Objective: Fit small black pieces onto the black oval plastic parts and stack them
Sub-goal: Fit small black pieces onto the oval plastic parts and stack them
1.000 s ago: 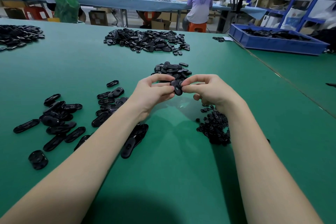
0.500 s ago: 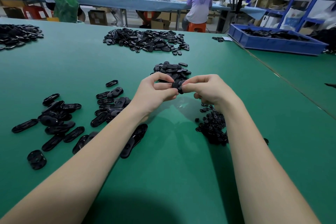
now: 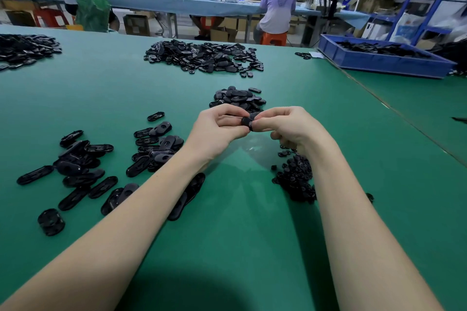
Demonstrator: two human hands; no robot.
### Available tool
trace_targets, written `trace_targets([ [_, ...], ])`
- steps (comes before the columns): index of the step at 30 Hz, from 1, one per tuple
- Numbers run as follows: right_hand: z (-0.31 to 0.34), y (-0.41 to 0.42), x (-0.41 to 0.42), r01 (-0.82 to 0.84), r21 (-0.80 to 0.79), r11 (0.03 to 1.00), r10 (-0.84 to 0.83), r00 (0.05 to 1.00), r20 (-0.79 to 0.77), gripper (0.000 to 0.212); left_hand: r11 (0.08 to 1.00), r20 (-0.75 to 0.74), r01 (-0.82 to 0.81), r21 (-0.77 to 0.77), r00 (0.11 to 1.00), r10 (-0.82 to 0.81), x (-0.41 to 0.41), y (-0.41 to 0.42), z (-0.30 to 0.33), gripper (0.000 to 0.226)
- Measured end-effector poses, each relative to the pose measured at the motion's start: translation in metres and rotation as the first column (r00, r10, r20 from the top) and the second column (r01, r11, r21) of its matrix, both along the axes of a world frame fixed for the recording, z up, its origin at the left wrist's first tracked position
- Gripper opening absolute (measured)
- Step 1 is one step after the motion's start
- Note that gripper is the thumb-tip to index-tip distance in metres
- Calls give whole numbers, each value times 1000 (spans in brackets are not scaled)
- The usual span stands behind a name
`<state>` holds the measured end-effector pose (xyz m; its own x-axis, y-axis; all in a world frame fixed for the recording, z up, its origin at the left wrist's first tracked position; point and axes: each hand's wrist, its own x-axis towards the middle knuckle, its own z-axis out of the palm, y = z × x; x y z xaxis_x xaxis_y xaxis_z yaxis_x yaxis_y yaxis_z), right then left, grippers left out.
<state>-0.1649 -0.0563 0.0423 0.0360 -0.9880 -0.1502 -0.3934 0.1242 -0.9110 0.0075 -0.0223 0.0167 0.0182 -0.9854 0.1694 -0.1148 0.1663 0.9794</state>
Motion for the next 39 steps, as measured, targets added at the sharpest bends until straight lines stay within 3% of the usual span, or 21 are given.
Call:
trace_targets([
  [3, 0, 0, -4, -16, 16, 1000, 16, 1000, -5, 17, 999, -47, 13, 40, 999, -11, 0, 1, 1, 28],
  [8, -4, 4, -11, -75, 43, 996, 74, 997, 34, 26, 976, -269, 114, 183, 961, -62, 1, 1, 4, 24],
  [14, -3, 5, -5, -155, -64, 986, 153, 987, -43, 18, 974, -142, 44, 222, 990, -12, 0, -1, 0, 19],
  [19, -1, 5, -2, -181, -90, 979, 175, 982, -66, 8, 971, -175, 46, 234, 985, -4, 2, -4, -1, 20],
  [26, -5, 3, 0, -164, -184, 969, 139, 981, -139, 11, 979, -173, 31, 203, 985, 5, 1, -2, 0, 16],
  [39, -8, 2, 4, -152, -272, 950, 131, 987, -93, 11, 984, -198, 26, 174, 980, 9, 3, -2, 4, 17],
])
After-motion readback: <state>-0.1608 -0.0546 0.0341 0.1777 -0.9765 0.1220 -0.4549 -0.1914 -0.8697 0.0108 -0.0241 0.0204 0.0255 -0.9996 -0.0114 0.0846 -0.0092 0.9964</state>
